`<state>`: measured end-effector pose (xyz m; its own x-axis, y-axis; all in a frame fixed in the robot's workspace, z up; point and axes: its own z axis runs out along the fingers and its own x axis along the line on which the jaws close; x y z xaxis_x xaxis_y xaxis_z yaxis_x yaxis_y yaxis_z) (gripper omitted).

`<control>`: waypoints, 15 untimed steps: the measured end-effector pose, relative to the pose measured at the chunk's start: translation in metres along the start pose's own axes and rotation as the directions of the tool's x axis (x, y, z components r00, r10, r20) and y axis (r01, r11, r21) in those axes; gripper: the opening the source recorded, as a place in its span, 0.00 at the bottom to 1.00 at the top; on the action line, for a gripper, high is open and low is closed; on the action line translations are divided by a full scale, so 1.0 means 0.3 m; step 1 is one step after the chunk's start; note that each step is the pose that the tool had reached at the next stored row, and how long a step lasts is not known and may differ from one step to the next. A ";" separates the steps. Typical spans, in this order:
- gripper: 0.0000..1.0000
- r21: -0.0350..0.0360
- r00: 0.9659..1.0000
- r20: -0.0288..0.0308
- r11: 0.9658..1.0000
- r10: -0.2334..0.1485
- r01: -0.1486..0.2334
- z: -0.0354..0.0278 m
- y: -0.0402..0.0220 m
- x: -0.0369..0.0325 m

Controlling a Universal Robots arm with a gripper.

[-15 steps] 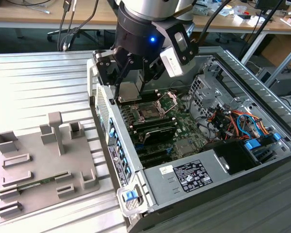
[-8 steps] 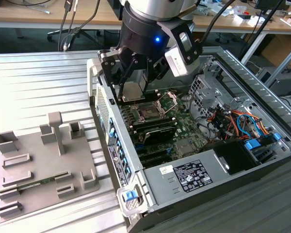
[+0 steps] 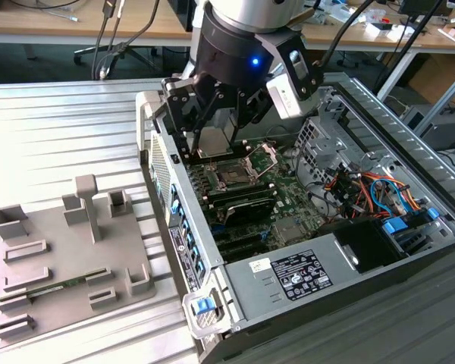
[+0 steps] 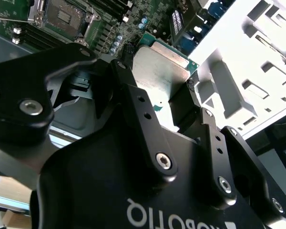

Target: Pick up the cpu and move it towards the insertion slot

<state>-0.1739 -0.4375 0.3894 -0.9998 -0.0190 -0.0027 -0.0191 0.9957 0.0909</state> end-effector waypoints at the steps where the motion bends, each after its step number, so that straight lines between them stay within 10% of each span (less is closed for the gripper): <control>1: 0.55 0.000 1.000 0.000 1.000 0.000 0.000 0.000 0.000 -0.007; 15: 0.55 0.000 1.000 0.000 1.000 0.000 0.000 0.000 -0.001 -0.061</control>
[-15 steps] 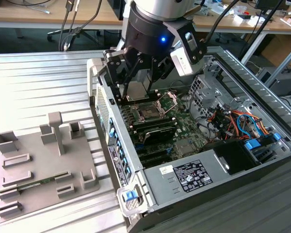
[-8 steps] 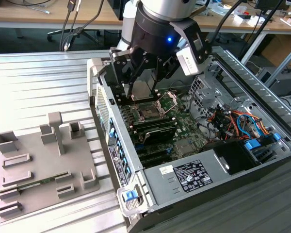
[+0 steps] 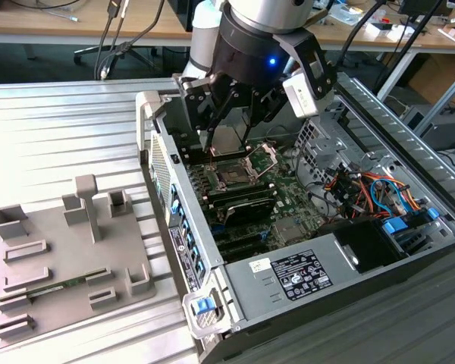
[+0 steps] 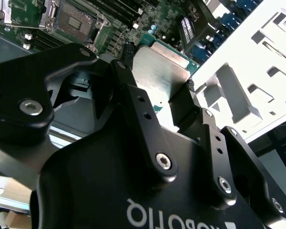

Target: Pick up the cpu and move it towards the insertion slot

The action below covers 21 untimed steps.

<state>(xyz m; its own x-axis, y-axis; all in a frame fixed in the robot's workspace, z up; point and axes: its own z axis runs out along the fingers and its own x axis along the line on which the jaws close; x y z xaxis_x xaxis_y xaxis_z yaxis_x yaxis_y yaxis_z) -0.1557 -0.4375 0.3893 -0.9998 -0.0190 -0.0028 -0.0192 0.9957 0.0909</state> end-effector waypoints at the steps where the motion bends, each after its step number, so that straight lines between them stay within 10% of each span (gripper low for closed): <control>1: 0.55 0.000 1.000 0.000 1.000 0.000 0.000 0.000 0.000 -0.004; 21: 0.55 0.000 1.000 0.000 1.000 0.000 0.000 0.000 -0.001 -0.078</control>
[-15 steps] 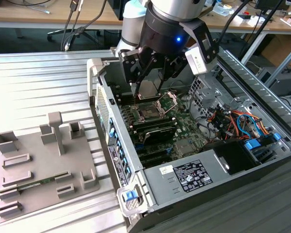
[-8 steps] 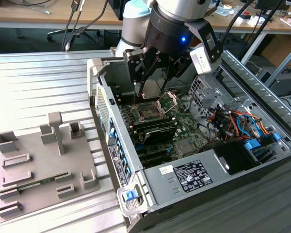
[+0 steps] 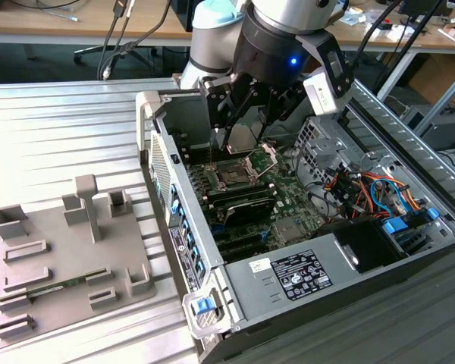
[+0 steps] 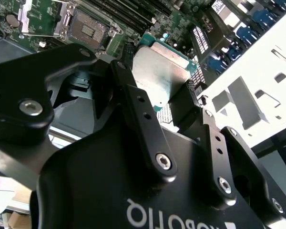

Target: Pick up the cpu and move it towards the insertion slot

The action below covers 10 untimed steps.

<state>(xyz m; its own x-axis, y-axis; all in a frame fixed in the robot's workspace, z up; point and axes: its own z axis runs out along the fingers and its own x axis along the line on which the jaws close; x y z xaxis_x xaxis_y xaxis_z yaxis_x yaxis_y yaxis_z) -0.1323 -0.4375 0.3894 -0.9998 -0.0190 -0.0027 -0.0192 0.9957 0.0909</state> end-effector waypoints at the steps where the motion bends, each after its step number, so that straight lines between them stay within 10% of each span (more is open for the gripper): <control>1: 0.55 0.000 1.000 0.000 1.000 0.000 0.000 0.000 0.000 -0.006; 10: 0.55 0.000 1.000 0.000 1.000 0.000 0.000 0.000 -0.001 -0.037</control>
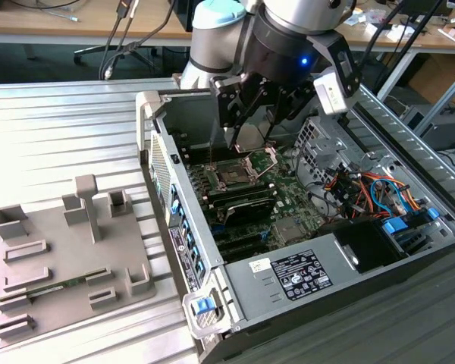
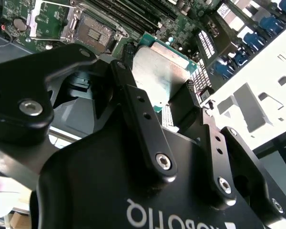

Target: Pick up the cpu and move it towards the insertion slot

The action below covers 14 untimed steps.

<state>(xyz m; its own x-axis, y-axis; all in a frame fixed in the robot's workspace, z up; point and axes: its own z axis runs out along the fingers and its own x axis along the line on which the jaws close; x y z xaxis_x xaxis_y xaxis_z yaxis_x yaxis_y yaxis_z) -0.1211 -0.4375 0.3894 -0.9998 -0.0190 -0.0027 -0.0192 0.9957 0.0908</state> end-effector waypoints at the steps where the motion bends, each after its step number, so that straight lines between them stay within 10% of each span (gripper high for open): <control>1: 0.55 0.000 1.000 0.000 1.000 0.000 0.000 0.000 0.000 -0.003; 14: 0.55 0.000 1.000 0.000 1.000 0.000 0.000 0.000 -0.001 -0.057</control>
<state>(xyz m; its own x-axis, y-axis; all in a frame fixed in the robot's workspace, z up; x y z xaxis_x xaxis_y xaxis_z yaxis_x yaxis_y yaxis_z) -0.1039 -0.4375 0.3894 -0.9998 -0.0190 -0.0027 -0.0191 0.9957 0.0909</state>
